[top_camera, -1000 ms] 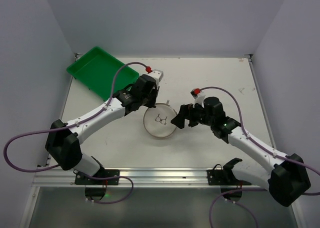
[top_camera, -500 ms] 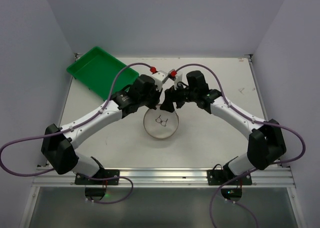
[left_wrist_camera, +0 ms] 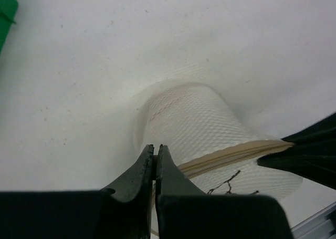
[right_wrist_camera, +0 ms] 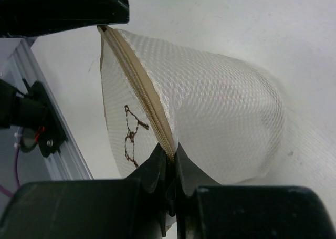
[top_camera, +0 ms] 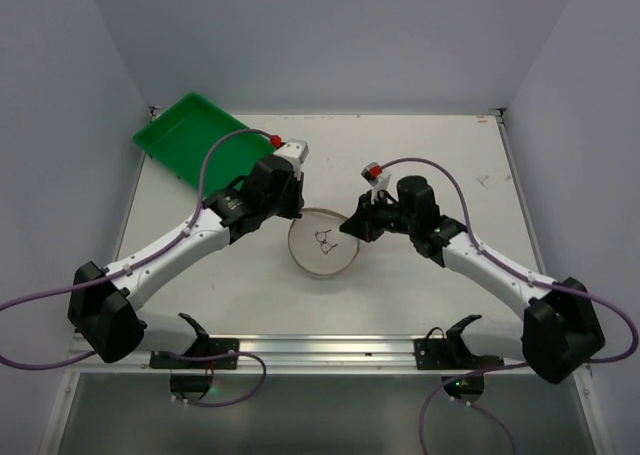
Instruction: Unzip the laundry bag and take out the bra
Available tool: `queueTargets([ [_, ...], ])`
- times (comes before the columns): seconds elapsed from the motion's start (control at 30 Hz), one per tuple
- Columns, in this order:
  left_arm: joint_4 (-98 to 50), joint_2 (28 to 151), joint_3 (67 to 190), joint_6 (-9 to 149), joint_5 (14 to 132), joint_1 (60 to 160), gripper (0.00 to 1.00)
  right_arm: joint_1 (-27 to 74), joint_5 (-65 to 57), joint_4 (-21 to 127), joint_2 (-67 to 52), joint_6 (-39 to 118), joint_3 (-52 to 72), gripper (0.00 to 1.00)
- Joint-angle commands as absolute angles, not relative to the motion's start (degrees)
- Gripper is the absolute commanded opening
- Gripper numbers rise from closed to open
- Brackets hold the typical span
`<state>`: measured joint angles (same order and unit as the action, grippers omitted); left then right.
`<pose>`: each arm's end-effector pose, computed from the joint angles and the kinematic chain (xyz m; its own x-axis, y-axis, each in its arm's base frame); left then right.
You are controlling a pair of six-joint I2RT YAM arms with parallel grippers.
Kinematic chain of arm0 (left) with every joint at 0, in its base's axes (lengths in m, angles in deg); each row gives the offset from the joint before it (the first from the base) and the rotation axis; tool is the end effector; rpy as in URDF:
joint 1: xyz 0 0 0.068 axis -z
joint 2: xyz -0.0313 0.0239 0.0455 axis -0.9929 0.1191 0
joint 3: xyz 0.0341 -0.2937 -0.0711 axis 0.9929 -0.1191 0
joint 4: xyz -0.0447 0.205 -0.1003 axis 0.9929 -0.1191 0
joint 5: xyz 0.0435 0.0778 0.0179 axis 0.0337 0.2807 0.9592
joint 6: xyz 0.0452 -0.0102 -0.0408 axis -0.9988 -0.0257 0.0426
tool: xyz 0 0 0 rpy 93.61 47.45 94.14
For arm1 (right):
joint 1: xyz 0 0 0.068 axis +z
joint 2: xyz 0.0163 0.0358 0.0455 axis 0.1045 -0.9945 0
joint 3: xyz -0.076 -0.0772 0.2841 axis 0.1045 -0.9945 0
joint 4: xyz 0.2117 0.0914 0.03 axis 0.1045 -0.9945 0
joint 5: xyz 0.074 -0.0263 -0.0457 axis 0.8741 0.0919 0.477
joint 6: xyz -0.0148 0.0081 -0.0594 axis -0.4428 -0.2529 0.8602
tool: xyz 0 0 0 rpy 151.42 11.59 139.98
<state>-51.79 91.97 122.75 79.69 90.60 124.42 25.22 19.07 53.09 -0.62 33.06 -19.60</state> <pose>0.2122 -0.1763 0.3456 -0.6251 0.0789 -0.7765 0.3547 0.9149 -0.1925 0.2067 0.1533 0.2959 -0.5864 -0.1295 -0.7996 -0.7166 0.5432 0.4375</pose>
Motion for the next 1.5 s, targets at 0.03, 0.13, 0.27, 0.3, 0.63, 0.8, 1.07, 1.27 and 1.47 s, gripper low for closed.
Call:
queueTargets([
  [0.03, -51.92, 87.27, 117.31, 89.58, 97.86, 117.71, 0.0, 23.79, 2.68, 60.28, 10.64, 17.21, -32.42, 0.0],
  [0.13, -49.29, 86.22, 115.19, 93.36, 98.21, 115.69, 0.0, 24.06, 1.26, 65.99, 18.73, 9.64, -41.83, 0.0],
  [0.27, -41.93, 87.53, 115.44, 91.28, 90.94, 115.51, 0.0, 25.63, 7.29, 65.06, 22.44, 12.13, -43.03, 0.08],
  [0.3, -40.33, 87.88, 115.44, 89.78, 88.66, 115.59, 0.0, 26.07, 8.62, 62.86, 22.44, 12.15, -43.01, 0.17],
  [0.63, -41.19, 91.4, 124.93, 73.16, 81.6, 123.33, 0.0, 26.61, 6.52, 46.84, 15.59, 31.22, -24.14, 0.99],
  [0.8, -41.55, 90.96, 124.41, 72.19, 79.41, 123.77, 0.0, 26.61, 10.83, 47.8, 6.12, 34.91, -15.52, 0.99],
  [1.07, -41.63, 90.17, 123.97, 73.51, 80.11, 123.94, 0.0, 29.05, 14.44, 59.14, -3.22, 28.5, -11.63, 0.89],
  [1.27, -41.2, 90.43, 123.79, 75.35, 80.99, 123.94, 0.0, 35.73, 6.62, 63.26, -2.26, 23.59, -14.52, 0.88],
  [1.47, -38.91, 88.59, 120.37, 76.4, 83.71, 123.94, 0.0, 37.86, -2.16, 66.97, 5.81, 18.14, -22.53, 0.88],
])
